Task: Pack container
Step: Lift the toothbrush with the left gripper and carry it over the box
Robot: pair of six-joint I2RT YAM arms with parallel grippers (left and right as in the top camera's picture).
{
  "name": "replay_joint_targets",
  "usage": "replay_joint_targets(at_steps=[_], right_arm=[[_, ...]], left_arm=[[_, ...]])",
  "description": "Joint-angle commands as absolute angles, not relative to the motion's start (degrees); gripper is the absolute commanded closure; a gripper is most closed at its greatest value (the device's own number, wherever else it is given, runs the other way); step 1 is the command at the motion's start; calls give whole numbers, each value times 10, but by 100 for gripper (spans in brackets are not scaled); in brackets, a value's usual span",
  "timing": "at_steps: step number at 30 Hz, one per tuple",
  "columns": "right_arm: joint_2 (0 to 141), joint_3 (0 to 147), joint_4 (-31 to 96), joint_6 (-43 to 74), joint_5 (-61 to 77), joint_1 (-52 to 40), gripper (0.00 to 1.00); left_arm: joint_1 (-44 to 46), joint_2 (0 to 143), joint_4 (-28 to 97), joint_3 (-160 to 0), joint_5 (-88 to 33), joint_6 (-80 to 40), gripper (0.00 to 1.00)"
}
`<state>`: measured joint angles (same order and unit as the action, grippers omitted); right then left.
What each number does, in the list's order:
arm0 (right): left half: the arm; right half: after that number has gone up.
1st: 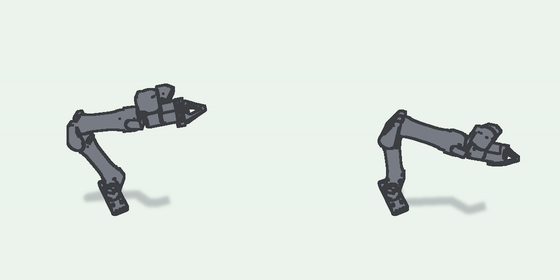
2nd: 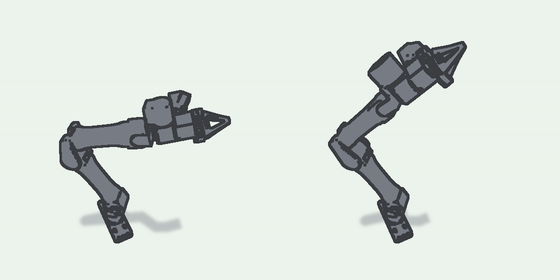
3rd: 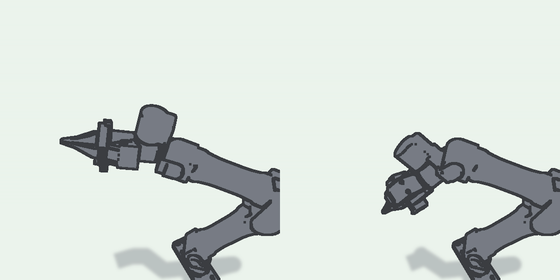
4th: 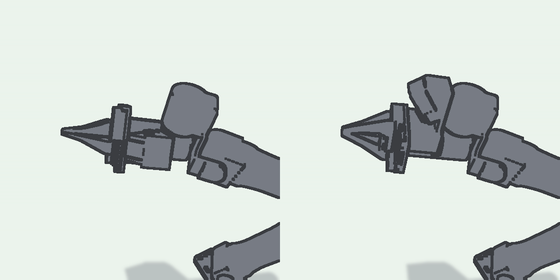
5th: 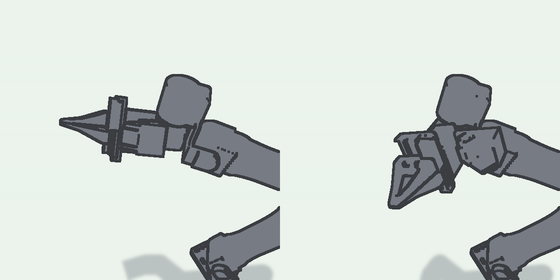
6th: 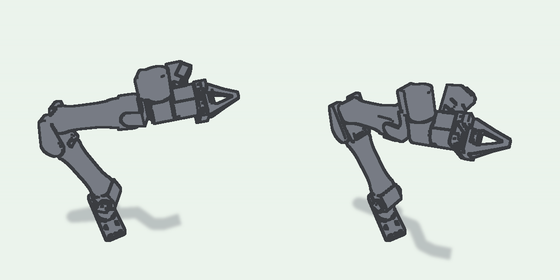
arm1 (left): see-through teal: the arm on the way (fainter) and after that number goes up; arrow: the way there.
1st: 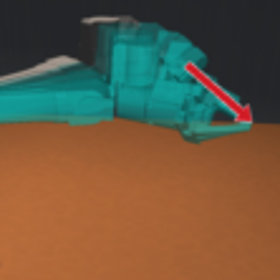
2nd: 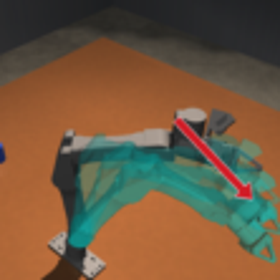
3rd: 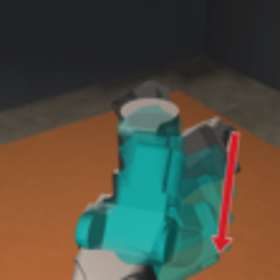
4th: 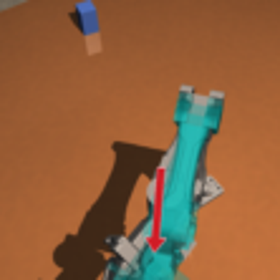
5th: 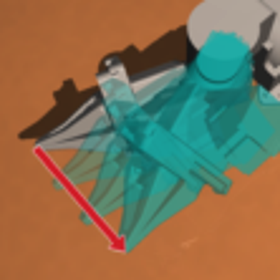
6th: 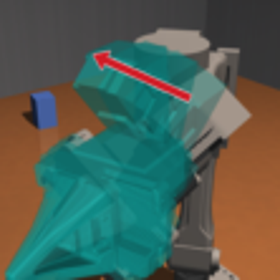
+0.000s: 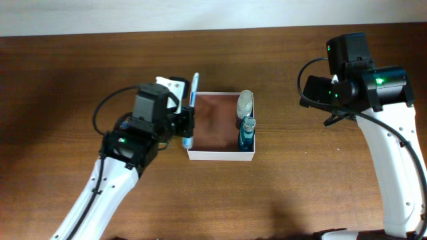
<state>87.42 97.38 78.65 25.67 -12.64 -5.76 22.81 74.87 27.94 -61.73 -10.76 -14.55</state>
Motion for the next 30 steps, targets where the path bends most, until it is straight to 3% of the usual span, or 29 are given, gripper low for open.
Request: replay_joint_targets(at_steps=[1,15,30], right_arm=[[875,981,787,257,-131,-55,2],[875,981,787,257,-131,-55,2],[875,981,787,257,-131,-55,2]], left_arm=[[253,746,263,-626,-116,-185,99],[270,746,273,-638,-77,-271,99],[315,892,492,-840,89,-276,99]])
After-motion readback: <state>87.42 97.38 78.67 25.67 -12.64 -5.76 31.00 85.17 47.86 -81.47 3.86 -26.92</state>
